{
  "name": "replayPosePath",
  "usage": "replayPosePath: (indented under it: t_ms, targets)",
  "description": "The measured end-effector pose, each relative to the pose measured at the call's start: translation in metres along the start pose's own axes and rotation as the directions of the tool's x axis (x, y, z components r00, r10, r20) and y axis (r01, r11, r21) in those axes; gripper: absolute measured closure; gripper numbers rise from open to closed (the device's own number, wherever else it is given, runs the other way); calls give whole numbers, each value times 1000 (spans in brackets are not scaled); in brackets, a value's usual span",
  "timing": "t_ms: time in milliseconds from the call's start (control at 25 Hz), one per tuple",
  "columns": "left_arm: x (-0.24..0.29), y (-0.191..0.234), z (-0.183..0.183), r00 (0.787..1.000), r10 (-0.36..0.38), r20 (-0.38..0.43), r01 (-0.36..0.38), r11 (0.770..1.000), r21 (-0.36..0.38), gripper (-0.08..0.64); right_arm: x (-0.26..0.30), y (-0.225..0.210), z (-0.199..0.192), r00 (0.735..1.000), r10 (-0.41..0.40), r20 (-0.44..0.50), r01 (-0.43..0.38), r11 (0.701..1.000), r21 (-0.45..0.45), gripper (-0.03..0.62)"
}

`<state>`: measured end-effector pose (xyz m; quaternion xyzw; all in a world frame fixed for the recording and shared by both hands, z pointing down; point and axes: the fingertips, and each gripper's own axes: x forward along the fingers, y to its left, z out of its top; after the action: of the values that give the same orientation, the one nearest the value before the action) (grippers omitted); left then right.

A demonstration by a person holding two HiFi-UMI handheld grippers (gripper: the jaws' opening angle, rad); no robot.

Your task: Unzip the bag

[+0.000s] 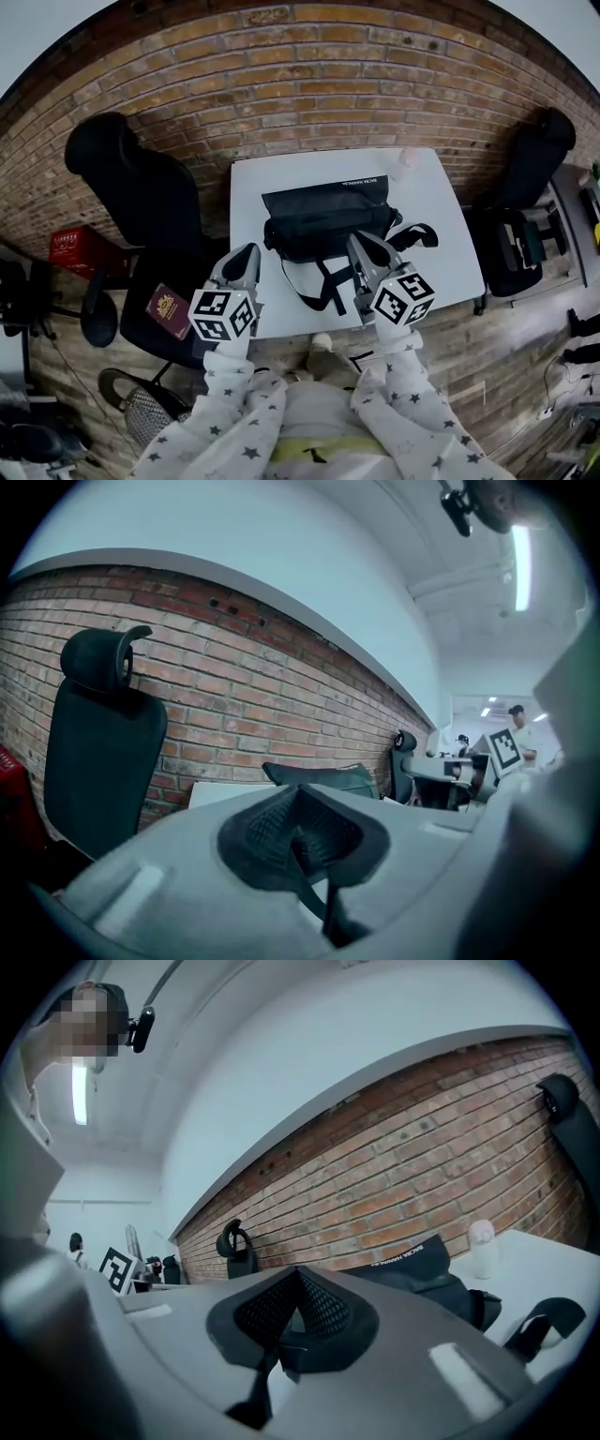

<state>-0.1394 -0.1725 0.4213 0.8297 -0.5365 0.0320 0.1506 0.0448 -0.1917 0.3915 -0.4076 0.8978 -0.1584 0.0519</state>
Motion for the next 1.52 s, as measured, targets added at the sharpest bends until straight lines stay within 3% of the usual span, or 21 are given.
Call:
replayPosePath:
  t_ms: [320, 440, 720, 1000, 1160, 1520]
  targets:
    - [29, 12, -8, 998, 49, -34, -49, 998, -24, 561, 36, 0, -46, 971, 160, -180, -159, 987, 16, 575]
    - [37, 12, -12, 999, 31, -43, -33, 999, -28, 519, 43, 4, -63, 953, 203, -223, -202, 979, 28, 572]
    - [51, 20, -18, 997, 14, -73, -17, 999, -44, 502, 58, 23, -99, 906, 284, -312, -267, 959, 99, 521]
    - [65, 19, -25, 991, -45, -126, 41, 999, -31, 459, 71, 34, -136, 869, 303, -391, -269, 953, 138, 484]
    - [76, 19, -30, 985, -88, -148, 83, 996, -35, 400, 80, 36, -158, 851, 293, -435, -258, 956, 140, 466]
    - [98, 19, -33, 968, -188, -166, 184, 982, -42, 327, 94, 41, -189, 831, 246, -498, -212, 969, 125, 442]
